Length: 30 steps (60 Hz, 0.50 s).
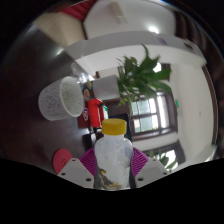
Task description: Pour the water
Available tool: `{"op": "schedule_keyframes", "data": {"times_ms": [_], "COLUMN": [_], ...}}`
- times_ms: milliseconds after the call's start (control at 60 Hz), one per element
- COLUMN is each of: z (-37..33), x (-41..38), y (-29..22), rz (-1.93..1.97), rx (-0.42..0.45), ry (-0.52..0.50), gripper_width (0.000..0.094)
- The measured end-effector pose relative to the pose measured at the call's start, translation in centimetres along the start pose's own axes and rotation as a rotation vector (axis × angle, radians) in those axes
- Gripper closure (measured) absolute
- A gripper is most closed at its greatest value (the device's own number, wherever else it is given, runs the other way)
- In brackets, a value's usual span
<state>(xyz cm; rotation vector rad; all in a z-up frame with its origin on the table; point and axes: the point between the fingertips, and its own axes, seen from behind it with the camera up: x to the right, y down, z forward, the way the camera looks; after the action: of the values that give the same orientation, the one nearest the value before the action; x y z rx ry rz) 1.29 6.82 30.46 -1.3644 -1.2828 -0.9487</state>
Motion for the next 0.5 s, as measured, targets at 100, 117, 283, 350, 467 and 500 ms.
{"op": "schedule_keyframes", "data": {"times_ms": [100,117,283,350,467,500], "z": [1.4,0.9,2.7,3.2,3.4,4.0], "x": [-0.7,-0.5,0.0,0.9,1.3,1.8], "y": [-0.7,-1.0,-0.1,0.7,1.1,3.6], "rz": [-0.2,-0.227,-0.504,-0.64,-0.708,-0.716], "rx": [0.039,0.049,0.092,0.094,0.074,0.057], "ry": [0.005,0.005,0.041,0.079,0.072,0.067], "gripper_width": [0.0524,0.0523,0.0524,0.0525,0.0521,0.0526]}}
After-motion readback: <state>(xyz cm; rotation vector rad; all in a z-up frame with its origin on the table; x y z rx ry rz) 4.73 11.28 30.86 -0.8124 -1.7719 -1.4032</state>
